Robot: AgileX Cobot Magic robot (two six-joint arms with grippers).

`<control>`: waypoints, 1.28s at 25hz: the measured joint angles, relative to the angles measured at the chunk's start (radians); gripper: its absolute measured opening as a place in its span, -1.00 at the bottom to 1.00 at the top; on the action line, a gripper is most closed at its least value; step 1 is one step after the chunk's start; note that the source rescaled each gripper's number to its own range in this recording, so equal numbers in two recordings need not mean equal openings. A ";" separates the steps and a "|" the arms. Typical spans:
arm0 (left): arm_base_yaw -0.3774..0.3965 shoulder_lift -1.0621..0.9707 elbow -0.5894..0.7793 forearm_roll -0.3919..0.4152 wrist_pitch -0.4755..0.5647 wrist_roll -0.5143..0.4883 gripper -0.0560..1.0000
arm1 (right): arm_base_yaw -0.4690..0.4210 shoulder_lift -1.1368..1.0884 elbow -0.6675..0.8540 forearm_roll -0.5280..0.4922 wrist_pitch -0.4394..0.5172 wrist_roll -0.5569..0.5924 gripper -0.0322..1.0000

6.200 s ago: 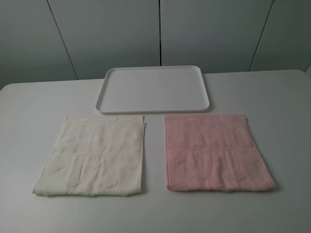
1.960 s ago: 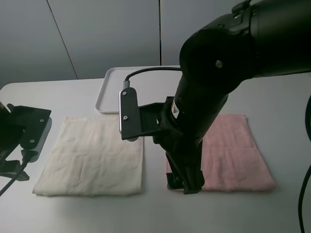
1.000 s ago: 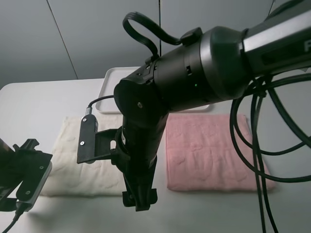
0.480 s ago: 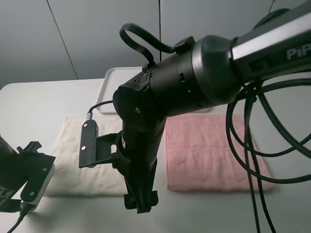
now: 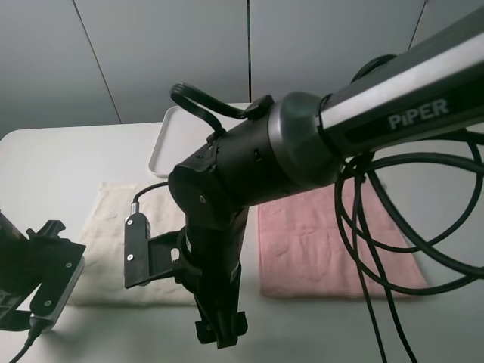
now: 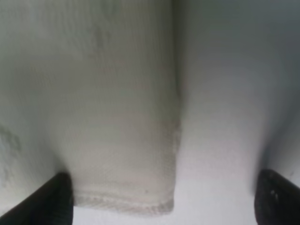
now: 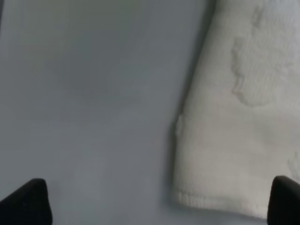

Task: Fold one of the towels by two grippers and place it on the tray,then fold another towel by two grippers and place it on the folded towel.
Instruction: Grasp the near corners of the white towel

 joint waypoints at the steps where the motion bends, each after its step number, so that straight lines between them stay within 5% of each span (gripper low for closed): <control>1: 0.000 0.000 0.000 0.000 0.000 0.000 1.00 | 0.000 0.001 0.000 0.000 -0.005 0.000 1.00; 24: 0.000 0.002 0.000 0.000 0.000 -0.016 1.00 | 0.000 0.084 -0.003 -0.019 -0.035 0.020 0.99; 27: 0.000 0.002 0.000 0.000 0.000 -0.016 1.00 | 0.000 0.089 -0.007 -0.023 -0.045 0.042 0.64; 32: 0.000 0.002 0.000 0.000 0.000 -0.016 1.00 | 0.000 0.096 -0.013 -0.023 -0.070 0.072 -0.39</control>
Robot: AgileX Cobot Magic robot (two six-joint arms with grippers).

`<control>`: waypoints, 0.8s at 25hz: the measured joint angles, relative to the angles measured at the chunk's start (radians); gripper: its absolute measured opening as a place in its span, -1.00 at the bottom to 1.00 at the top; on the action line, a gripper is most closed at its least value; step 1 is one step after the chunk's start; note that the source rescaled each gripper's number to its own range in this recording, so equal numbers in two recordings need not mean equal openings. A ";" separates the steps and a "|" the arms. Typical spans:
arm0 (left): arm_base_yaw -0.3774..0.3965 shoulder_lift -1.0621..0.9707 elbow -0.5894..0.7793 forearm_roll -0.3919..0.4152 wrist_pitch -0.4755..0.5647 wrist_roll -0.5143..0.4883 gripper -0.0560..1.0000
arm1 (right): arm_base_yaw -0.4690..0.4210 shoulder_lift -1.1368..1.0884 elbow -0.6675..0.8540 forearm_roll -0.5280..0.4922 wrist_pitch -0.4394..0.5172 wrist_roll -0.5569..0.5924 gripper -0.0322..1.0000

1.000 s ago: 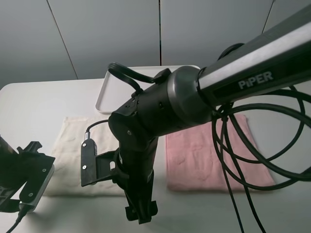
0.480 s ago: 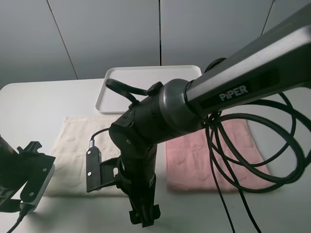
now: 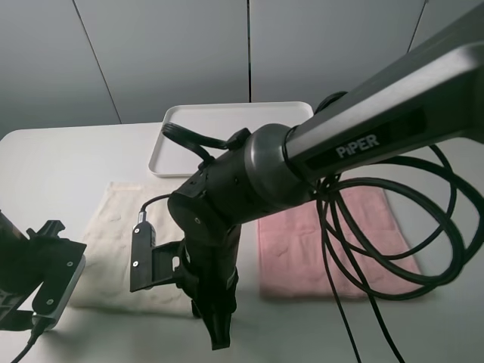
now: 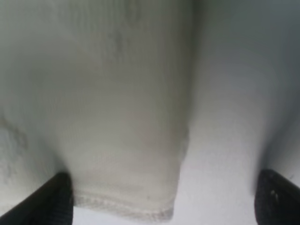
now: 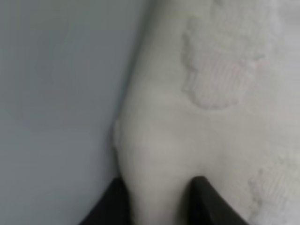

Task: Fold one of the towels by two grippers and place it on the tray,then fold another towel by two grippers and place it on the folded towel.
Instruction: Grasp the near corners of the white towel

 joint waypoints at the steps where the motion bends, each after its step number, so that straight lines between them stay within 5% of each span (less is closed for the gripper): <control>1: 0.000 0.000 0.000 0.000 0.000 0.000 1.00 | 0.000 0.000 0.000 -0.004 -0.010 0.008 -0.60; 4: 0.000 0.000 0.000 0.000 0.000 0.000 1.00 | 0.000 0.000 0.000 -0.019 -0.020 0.036 -0.92; 13: 0.000 0.002 0.000 0.000 -0.014 0.000 0.89 | 0.000 0.000 0.000 -0.022 -0.022 0.075 -0.93; 15: 0.000 0.005 0.000 0.000 -0.030 0.000 0.69 | 0.000 0.000 0.000 -0.022 -0.022 0.077 -0.93; 20: 0.000 0.007 0.000 0.000 -0.060 -0.011 -0.19 | 0.000 0.000 0.000 -0.022 -0.022 0.086 -0.93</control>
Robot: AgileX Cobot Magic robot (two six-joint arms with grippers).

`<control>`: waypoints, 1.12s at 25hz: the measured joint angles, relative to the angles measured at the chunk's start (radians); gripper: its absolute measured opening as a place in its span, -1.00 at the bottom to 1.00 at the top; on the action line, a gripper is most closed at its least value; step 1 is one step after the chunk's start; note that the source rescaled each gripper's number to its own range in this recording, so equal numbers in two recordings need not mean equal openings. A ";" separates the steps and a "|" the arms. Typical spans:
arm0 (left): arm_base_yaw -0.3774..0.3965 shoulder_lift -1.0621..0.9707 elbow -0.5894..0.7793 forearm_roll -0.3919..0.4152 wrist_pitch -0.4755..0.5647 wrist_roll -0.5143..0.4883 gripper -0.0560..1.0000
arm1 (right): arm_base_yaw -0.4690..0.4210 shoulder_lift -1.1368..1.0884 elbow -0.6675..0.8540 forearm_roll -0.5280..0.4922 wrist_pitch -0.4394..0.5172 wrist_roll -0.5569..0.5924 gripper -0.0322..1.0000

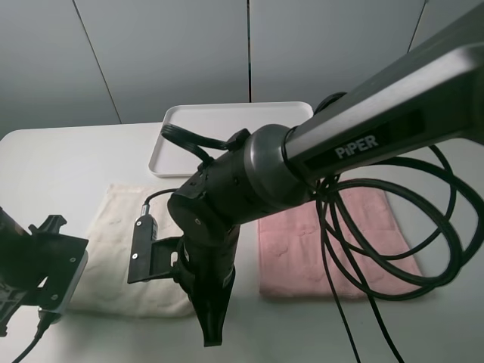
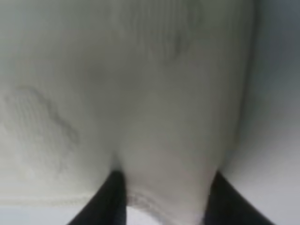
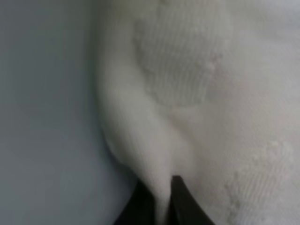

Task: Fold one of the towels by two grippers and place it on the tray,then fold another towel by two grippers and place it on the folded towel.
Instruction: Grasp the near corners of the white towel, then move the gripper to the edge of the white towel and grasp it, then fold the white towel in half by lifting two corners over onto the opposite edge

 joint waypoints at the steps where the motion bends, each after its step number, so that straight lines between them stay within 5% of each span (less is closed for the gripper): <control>1: 0.000 0.000 0.000 0.000 -0.007 -0.012 -0.36 | 0.000 0.000 0.000 0.000 0.000 0.001 -0.93; 5: 0.000 0.000 0.000 0.000 -0.030 -0.034 -0.83 | 0.000 0.000 0.000 0.000 0.000 0.038 -0.93; 10: 0.000 0.000 0.000 -0.023 -0.030 -0.046 -0.84 | 0.000 0.001 0.000 0.000 -0.002 0.143 -0.93; 18: 0.000 -0.077 -0.046 -0.050 0.022 -0.208 -0.84 | -0.024 -0.072 0.006 0.002 0.045 0.262 -0.93; 28: 0.000 -0.126 -0.159 -0.333 0.068 -0.260 -0.84 | -0.134 -0.185 0.006 0.002 0.057 0.481 -0.94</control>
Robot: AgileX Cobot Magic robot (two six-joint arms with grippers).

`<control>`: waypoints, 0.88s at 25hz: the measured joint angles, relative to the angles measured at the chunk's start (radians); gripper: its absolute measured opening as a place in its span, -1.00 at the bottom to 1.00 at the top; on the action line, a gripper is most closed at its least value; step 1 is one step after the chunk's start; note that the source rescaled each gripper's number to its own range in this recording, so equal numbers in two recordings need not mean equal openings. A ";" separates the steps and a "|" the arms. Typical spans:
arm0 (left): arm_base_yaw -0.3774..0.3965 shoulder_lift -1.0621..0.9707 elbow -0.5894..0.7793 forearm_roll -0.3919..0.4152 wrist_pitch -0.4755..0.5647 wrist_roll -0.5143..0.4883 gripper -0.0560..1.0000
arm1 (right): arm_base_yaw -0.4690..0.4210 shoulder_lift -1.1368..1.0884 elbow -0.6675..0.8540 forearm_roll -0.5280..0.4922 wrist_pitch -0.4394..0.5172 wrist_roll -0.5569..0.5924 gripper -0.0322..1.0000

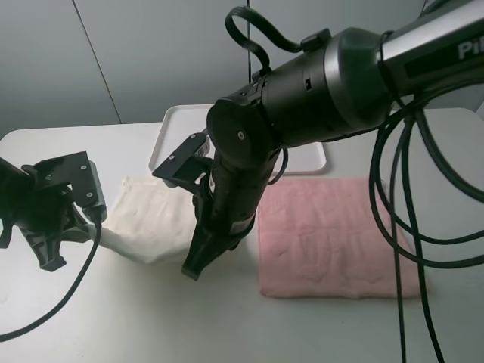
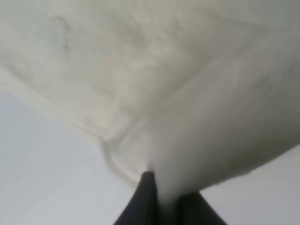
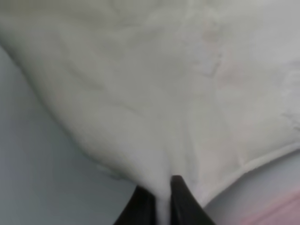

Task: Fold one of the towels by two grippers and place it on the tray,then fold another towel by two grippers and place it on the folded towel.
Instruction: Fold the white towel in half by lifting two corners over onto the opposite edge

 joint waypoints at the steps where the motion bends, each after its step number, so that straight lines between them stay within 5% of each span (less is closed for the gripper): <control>1: 0.000 0.000 -0.005 -0.026 -0.012 -0.008 -0.84 | -0.008 0.000 0.000 0.000 -0.003 0.017 -0.94; 14: 0.000 0.098 -0.030 -0.120 -0.241 -0.236 -0.84 | -0.092 0.019 0.000 -0.015 -0.159 0.160 -0.94; 22: 0.000 0.172 -0.038 -0.141 -0.405 -0.273 -0.84 | -0.092 0.084 0.000 -0.193 -0.278 0.334 -0.94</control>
